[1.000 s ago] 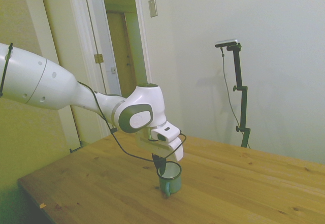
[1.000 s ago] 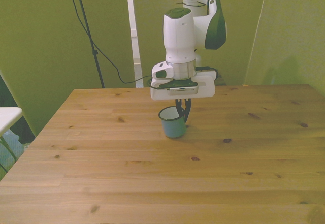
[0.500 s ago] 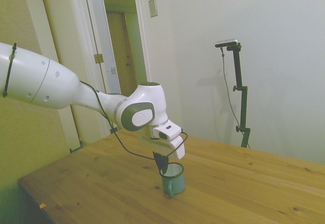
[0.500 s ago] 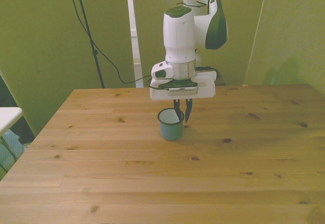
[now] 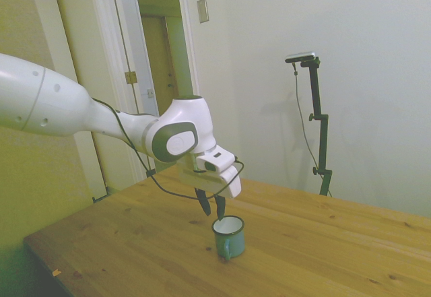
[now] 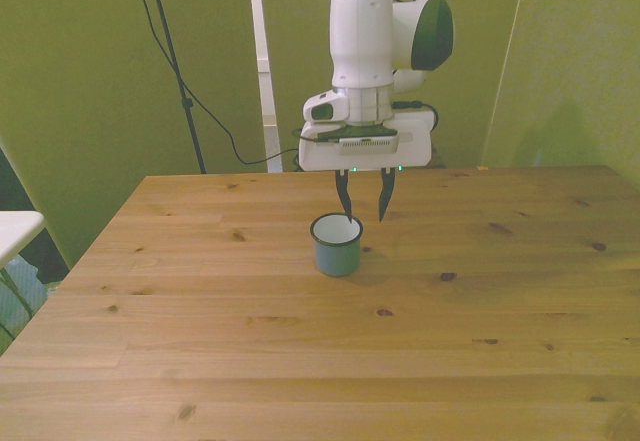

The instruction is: Flip the mug upright

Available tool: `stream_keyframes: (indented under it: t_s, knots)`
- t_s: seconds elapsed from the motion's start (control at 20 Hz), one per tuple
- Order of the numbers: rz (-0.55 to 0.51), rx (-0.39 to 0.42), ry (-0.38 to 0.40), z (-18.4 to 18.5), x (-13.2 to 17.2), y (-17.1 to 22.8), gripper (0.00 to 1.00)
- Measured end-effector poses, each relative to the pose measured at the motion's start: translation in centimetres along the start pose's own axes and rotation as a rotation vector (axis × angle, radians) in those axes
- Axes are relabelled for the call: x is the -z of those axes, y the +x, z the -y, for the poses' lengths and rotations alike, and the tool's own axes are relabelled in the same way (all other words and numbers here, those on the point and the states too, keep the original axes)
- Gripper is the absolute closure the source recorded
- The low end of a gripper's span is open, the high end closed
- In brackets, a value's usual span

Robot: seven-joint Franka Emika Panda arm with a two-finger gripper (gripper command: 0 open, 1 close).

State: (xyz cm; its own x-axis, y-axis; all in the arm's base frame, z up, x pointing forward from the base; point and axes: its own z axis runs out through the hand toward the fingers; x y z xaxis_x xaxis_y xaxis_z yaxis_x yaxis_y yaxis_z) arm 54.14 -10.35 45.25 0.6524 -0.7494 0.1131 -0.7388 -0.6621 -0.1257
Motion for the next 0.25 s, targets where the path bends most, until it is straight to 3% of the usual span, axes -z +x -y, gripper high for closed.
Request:
stream_keyframes:
  t_s: [0.25]
  knots:
    - [-0.102, 0.023, 0.003, -0.2, 2.7, -4.1, 0.00]
